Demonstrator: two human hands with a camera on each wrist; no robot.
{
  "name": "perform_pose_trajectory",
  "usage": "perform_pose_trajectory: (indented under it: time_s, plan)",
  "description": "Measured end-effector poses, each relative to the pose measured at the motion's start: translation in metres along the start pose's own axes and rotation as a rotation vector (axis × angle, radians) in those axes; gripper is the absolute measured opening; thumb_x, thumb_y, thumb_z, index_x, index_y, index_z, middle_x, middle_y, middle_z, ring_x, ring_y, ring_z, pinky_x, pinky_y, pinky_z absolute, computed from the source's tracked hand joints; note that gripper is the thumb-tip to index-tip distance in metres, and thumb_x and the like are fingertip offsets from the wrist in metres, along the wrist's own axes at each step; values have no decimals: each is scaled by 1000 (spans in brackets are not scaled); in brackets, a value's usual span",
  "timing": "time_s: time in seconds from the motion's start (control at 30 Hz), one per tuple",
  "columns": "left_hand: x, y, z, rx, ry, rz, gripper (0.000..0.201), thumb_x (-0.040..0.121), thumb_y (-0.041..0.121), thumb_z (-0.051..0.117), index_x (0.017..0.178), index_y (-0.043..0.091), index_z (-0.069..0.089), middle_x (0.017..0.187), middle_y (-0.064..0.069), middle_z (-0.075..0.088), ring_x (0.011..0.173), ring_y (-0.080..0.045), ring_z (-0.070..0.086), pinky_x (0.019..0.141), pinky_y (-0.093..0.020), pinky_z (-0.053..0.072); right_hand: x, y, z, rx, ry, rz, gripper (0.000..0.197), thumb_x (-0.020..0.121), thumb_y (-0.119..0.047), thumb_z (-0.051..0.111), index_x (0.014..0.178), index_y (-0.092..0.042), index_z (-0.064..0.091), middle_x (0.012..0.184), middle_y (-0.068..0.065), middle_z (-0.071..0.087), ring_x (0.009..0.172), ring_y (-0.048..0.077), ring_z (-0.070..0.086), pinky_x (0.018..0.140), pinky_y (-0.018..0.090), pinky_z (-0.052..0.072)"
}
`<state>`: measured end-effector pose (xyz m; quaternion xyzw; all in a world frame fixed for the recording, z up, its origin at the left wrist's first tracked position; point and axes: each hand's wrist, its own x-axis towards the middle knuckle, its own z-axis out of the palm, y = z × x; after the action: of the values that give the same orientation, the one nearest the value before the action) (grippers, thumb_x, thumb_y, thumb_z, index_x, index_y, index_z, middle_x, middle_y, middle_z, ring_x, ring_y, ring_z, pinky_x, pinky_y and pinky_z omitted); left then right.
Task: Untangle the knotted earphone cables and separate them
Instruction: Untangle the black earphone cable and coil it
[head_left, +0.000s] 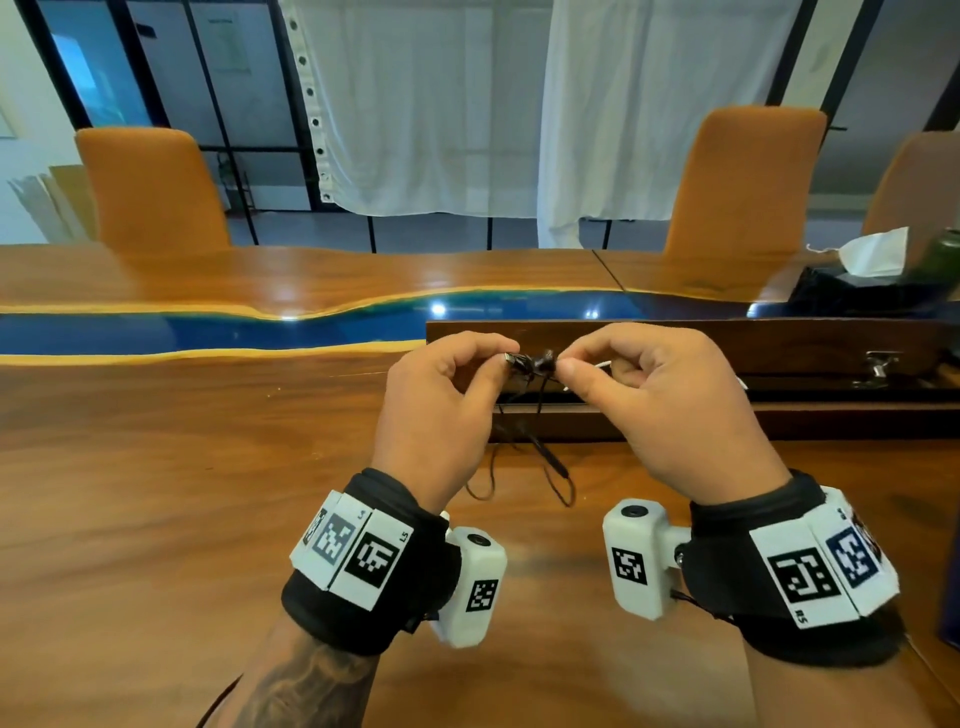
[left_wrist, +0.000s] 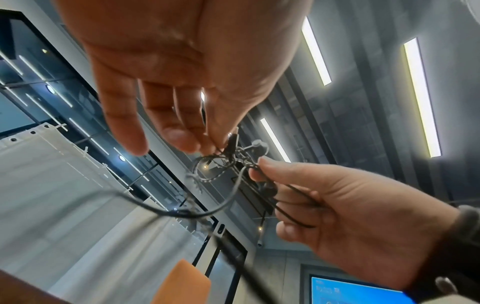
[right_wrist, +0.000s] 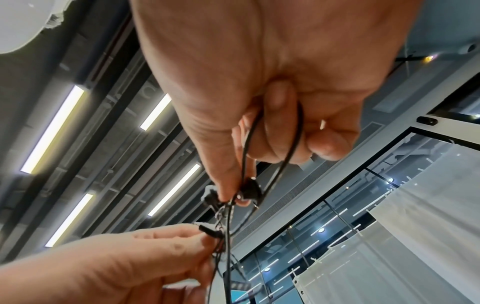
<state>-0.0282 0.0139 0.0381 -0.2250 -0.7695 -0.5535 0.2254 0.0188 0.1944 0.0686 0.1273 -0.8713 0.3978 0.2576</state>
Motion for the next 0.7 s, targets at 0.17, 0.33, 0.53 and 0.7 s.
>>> perform_pose_trajectory:
  time_s: [0.17,0.33,0.53,0.7]
  plan:
    - [1,-5,1,67,15,-18,14,96,19,64,100,28,74,90,10,64,84,-10,58,72,-15,46,3,5,-4,25,99,84,10,94,-25,64,85,-24,69,87,-7,60,83,6,56,68,5,38]
    - [0,-5,-2,329,-107,-65,20,101,33,53,89,29,69,81,10,63,80,-11,60,70,-35,53,6,6,7,176,189,198,14,98,-22,57,89,-17,66,87,0,68,85,11,63,81,31,54]
    - [5,-11,-15,367,-311,-172,10,98,24,59,94,30,67,92,14,62,83,-6,59,76,-25,52,10,-2,-9,712,247,269,17,107,-22,46,95,-16,56,70,0,64,64,17,64,64,34,56]
    - [7,-1,-13,-155,-144,-158,28,99,5,54,117,23,66,113,8,69,103,-6,64,88,-22,51,7,-1,-6,570,119,212,16,103,-23,53,94,-15,63,72,-1,63,70,14,64,72,33,54]
